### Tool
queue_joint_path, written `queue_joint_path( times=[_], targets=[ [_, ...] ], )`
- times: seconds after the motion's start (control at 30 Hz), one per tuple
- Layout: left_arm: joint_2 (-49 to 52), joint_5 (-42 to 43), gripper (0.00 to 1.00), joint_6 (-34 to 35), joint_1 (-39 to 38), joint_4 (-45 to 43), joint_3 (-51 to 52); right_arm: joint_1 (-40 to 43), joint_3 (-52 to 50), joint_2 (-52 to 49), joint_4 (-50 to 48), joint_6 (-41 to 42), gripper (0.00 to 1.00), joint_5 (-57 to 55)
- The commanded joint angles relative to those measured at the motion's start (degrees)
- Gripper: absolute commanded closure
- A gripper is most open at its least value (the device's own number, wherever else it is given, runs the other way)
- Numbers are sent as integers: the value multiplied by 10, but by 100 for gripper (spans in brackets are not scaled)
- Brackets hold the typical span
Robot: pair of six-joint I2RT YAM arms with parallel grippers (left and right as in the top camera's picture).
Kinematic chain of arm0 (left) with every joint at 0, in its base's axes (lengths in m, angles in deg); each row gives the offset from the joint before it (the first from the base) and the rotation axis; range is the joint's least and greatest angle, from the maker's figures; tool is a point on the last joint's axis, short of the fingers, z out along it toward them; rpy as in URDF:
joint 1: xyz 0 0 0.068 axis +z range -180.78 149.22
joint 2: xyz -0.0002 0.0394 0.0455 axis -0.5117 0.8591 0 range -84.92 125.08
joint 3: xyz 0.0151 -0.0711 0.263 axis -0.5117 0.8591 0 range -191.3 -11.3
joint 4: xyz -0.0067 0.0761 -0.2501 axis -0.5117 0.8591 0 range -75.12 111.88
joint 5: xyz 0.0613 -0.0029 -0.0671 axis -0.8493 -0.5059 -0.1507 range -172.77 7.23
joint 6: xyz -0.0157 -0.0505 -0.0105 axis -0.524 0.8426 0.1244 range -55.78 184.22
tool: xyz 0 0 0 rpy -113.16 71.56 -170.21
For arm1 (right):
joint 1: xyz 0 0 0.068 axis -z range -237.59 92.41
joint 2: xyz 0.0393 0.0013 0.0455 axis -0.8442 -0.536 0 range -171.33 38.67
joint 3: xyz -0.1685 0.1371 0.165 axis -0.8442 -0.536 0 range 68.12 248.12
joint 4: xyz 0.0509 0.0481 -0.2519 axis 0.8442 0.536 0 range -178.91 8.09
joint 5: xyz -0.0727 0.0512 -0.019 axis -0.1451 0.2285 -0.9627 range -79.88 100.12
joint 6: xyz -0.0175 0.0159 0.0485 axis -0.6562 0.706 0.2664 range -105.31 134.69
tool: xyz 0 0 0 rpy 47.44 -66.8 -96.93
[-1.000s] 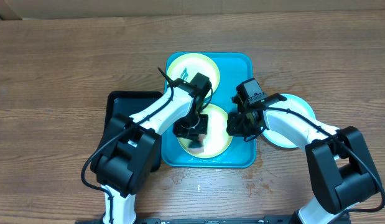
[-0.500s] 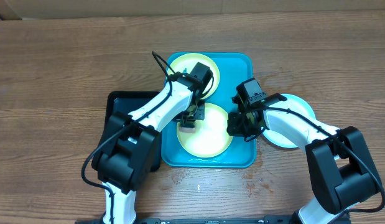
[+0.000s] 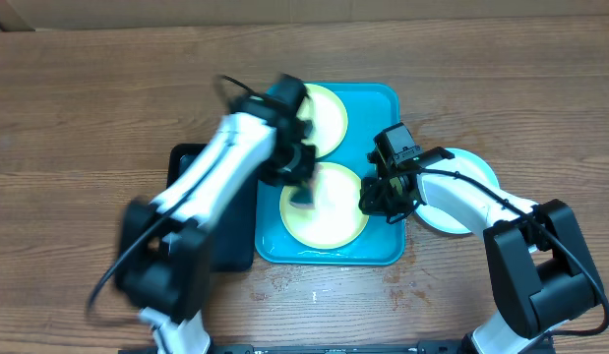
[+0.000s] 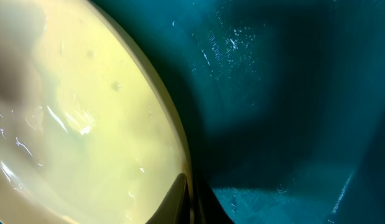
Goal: Clean dirty plates on tray and stack at the side
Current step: 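Return the sponge to the black tray with the left gripper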
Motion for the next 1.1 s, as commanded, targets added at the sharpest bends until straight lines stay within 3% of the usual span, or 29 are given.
queue_joint_path(
  times=[0.0,0.13,0.27,0.4,0.5,0.6,0.63,0.7,0.8,0.87,0.93,1.07],
  targets=[
    [-120,-114,96,8,76,44,-26,4,2,-4,14,-4,96,-17],
    [-153,-234,96,31,142,85,-17,4,2,-4,15,0,96,-18],
    [-147,-229,96,54,181,72,47,4,2,-4,-3,26,96,-50],
    [-140,-198,96,36,181,-20,148,4,3,-4,-7,26,96,-43],
    [-139,-183,96,17,177,-80,210,4,12,-2,24,23,96,-33],
    [-140,-179,95,17,179,-84,223,0,28,10,61,1,96,-36],
    [-140,-176,90,17,180,-79,220,-3,35,21,73,-11,96,-39],
    [-146,-167,54,17,189,-49,195,-16,62,59,110,-14,96,-76],
    [-159,-143,50,17,209,-3,143,-30,98,90,141,-14,96,-103],
    [-172,-113,43,9,226,24,102,-43,131,104,164,-22,96,-116],
    [-186,-75,27,-1,245,48,60,-61,168,107,181,-22,96,-130],
    [-223,7,18,-30,284,96,-40,-118,228,107,165,-21,96,-169]
  ],
)
